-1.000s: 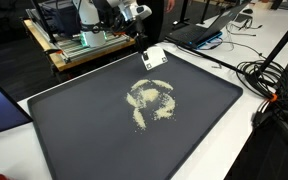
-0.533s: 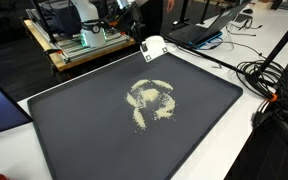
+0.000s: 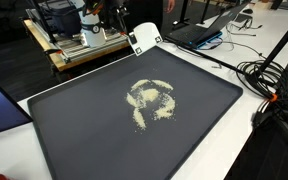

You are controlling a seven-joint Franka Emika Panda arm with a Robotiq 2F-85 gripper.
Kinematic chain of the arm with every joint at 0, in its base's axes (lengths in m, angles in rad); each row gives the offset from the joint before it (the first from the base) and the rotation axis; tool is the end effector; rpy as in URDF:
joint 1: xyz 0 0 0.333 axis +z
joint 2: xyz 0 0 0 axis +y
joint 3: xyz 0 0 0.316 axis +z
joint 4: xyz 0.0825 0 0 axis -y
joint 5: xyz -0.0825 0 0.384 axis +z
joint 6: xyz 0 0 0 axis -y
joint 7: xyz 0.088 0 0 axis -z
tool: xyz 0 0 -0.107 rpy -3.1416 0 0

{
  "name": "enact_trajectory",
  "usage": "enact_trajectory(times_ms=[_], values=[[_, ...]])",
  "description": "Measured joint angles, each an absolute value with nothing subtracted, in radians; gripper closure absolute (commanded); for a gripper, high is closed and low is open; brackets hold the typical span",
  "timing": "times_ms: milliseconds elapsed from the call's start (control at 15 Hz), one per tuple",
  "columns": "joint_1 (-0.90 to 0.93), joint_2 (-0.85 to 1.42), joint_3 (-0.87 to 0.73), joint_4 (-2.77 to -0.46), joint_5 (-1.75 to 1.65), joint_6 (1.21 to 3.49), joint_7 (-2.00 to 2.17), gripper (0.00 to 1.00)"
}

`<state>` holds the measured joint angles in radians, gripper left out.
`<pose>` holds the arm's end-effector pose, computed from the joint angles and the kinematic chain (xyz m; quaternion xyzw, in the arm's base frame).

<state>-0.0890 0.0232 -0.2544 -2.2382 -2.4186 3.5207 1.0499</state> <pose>0.4338 -0.0697 0.3531 0.8004 0.5125 0.2737 0.1475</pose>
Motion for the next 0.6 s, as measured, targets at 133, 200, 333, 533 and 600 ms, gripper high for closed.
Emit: enact_trajectory(times_ms=[133,200,333,533,600], values=[[-0.112,0.068,-0.278,-2.178,-2.410,3.609,1.058,0.99],[-0.118,0.096,-0.288,-2.148,-2.411,3.639,1.077,0.99],[-0.116,0.161,-0.305,-2.085,-2.427,3.689,1.143,0.99],[-0.084,0.253,-0.331,-1.980,-2.475,3.748,1.294,0.99],[-0.068,0.280,-0.340,-1.943,-2.488,3.772,1.344,0.99]])
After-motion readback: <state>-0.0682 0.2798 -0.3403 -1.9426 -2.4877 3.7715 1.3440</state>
